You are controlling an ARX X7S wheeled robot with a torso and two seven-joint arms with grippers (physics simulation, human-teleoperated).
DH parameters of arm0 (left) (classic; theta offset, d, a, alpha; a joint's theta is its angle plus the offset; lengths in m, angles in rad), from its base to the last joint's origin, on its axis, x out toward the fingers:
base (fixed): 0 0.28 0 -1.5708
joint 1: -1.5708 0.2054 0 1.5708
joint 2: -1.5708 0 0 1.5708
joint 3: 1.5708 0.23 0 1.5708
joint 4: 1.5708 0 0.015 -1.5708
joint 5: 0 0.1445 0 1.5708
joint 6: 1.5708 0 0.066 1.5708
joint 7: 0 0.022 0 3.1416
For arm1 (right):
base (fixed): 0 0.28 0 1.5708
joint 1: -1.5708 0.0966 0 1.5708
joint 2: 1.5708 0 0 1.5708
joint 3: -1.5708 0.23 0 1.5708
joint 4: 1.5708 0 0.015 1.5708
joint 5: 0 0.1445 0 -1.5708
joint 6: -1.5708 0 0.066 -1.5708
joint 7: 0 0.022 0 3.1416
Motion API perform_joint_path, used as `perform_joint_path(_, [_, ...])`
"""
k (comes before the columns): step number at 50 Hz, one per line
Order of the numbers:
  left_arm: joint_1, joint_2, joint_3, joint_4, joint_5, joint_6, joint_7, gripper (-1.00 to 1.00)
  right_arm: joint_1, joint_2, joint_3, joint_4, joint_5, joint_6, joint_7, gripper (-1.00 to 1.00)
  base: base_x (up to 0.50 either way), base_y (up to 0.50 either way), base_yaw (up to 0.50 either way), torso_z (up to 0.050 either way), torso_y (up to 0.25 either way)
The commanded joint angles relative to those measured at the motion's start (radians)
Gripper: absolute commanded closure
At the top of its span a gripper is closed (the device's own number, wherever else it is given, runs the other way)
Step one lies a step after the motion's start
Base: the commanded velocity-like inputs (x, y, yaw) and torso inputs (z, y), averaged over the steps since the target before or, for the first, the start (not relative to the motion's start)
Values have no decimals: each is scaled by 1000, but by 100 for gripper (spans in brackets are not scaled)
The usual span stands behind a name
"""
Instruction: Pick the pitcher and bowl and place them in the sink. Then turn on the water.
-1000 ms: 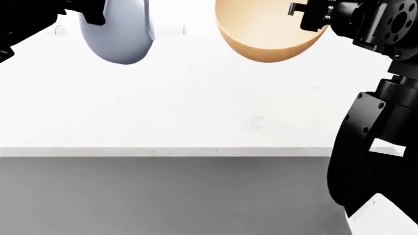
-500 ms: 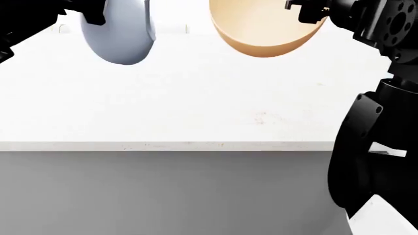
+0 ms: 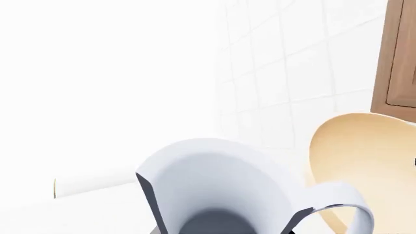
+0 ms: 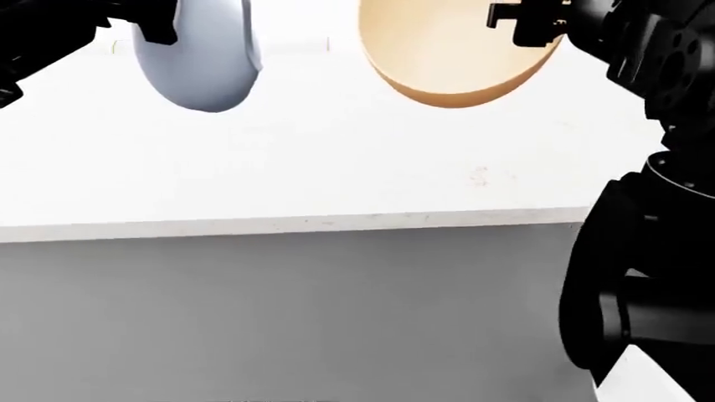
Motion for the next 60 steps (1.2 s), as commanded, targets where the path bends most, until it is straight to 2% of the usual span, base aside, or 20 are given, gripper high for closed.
perform_joint_path(1, [-8, 6, -1, -5, -8, 9, -2, 100, 0, -16, 13, -63, -92, 49, -42, 100, -183, 10, -500, 0, 0])
perform_joint_path(7, [-17, 9, 5, -15, -2, 14, 4, 100, 17, -71, 35, -50, -329, 49, -212, 100, -170, 13, -500, 0, 0])
perform_joint_path(12, [-19, 12, 8, -21, 2, 20, 8, 100, 35, -100, 54, -33, -428, 47, -270, 100, -155, 18, -500, 0, 2])
perform_joint_path(34, [-50, 65, 26, -86, 35, 74, 25, 100, 81, -115, 93, -39, -524, 50, -347, 100, -152, 30, -500, 0, 0])
perform_joint_path(46, [-71, 85, 30, -115, 50, 99, 28, 100, 101, -115, 107, -42, -634, 50, -449, 100, -150, 47, -500, 0, 1])
perform_joint_path(50, [-74, 90, 27, -120, 51, 106, 25, 100, 110, -115, 108, -37, -716, 50, -528, 100, -148, 54, -500, 0, 0])
perform_joint_path(60, [-90, 92, 26, -135, 55, 117, 30, 100, 113, -115, 109, -36, -764, 50, -579, 100, -161, 68, -500, 0, 1])
